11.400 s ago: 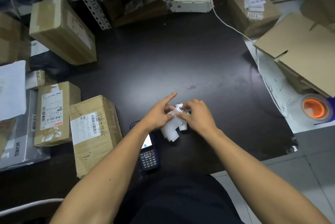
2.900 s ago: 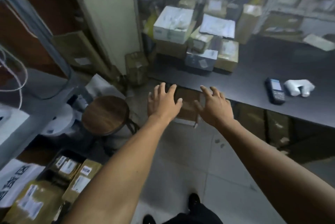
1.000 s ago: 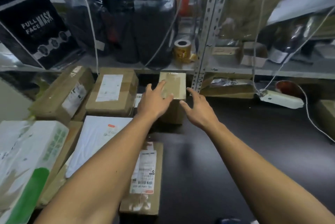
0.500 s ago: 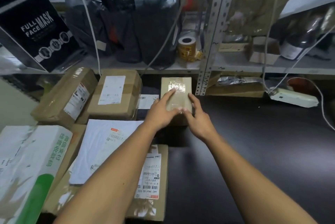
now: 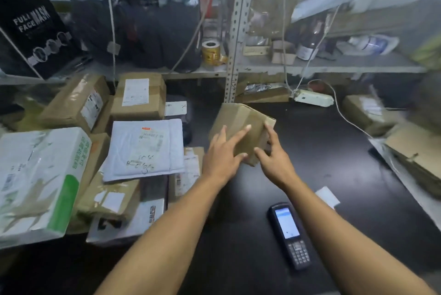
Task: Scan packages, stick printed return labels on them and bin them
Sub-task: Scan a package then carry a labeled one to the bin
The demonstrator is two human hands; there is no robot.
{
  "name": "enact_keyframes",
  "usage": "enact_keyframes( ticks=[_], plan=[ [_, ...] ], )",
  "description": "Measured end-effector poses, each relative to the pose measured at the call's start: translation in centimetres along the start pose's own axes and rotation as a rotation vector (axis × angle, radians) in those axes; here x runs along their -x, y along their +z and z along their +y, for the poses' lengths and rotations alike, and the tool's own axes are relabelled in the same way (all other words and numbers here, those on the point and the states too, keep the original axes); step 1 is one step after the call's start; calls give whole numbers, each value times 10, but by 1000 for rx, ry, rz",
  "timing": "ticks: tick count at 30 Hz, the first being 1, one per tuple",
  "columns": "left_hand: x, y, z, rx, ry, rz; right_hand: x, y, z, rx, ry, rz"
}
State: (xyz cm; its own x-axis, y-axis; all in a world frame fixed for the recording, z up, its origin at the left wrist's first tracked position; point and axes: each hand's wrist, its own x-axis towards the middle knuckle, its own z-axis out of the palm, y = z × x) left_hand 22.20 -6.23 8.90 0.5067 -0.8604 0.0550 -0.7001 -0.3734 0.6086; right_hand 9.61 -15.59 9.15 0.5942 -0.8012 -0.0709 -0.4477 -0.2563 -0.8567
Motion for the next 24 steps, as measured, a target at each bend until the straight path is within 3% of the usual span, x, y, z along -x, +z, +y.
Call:
enact_keyframes(
  ticks=[4, 7, 12, 16, 20, 24],
  plan=[
    [44, 4, 12, -136, 113, -36, 35, -16, 4, 14, -24, 128],
    [65, 4, 17, -269, 211, -58, 53, -29, 8, -12, -15, 96],
    [79, 9, 20, -503, 345, -80, 66, -39, 18, -198, 184, -19],
    [88, 25, 25, -535, 314, -88, 62, -41, 26, -214, 205, 27],
    [92, 38, 36, -470, 250, -86, 60, -51, 27, -154, 132, 52],
    [92, 48, 34, -55, 12, 95, 56, -63, 29, -230, -25, 20]
  ],
)
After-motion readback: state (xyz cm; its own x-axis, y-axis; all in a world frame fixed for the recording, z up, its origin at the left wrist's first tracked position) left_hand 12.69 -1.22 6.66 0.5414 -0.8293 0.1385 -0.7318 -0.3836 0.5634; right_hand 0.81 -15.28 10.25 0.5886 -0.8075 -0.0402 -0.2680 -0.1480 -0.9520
